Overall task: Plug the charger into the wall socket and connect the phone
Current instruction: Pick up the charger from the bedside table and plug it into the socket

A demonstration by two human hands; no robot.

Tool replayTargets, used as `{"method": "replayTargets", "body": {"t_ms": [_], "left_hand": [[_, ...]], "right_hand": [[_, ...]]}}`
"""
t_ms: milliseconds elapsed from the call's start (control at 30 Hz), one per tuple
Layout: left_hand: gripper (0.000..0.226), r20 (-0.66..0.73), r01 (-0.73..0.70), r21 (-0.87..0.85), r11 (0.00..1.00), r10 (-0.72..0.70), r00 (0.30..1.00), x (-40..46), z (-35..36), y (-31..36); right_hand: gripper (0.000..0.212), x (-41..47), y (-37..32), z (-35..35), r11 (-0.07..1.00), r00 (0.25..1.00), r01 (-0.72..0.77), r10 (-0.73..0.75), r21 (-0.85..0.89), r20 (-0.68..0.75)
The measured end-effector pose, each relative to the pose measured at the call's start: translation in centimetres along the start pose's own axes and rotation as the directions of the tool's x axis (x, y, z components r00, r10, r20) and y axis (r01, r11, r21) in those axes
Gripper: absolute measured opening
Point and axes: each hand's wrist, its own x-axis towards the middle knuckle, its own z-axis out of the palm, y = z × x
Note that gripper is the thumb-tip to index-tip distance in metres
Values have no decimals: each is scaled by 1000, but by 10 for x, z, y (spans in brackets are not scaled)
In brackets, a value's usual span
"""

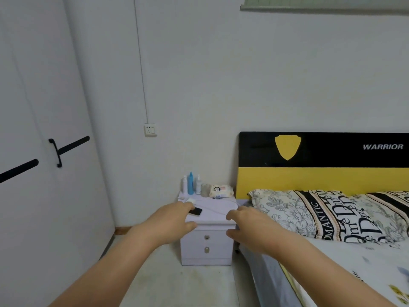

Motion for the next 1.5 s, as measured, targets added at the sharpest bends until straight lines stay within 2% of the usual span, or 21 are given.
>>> {"method": "replayTargets", "body": {"t_ms": [133, 333, 633, 833, 1200, 1500], "left_hand": [[51, 11, 5, -10, 1000, -5, 1000, 48, -6, -11], [45, 3, -3, -18, 1000, 3, 1000, 55, -2, -18], [51, -41, 51, -48, 998, -53, 998, 163, -10, -6], [50, -14, 97, -66, 993, -98, 995, 208, -2, -11], [52, 15, 121, -45, 992, -121, 993, 284, -10, -75], [49, 61, 93, -32, 995, -91, 994, 351, -29, -141]], "right_hand": [[40, 47, 12, -5, 1000, 1000, -6, 6, 11, 2], [43, 59, 15, -1, 1000, 1000, 23, -23, 2, -10], [44, 151, 87, -19, 998, 998, 60, -61, -10, -32], [44, 202, 113, -19, 995, 996, 88, -88, -39, 4], [39, 300, 106, -7, 995, 994, 104, -104, 4, 26], [37, 388, 81, -5, 998, 998, 51, -52, 32, 33]]}}
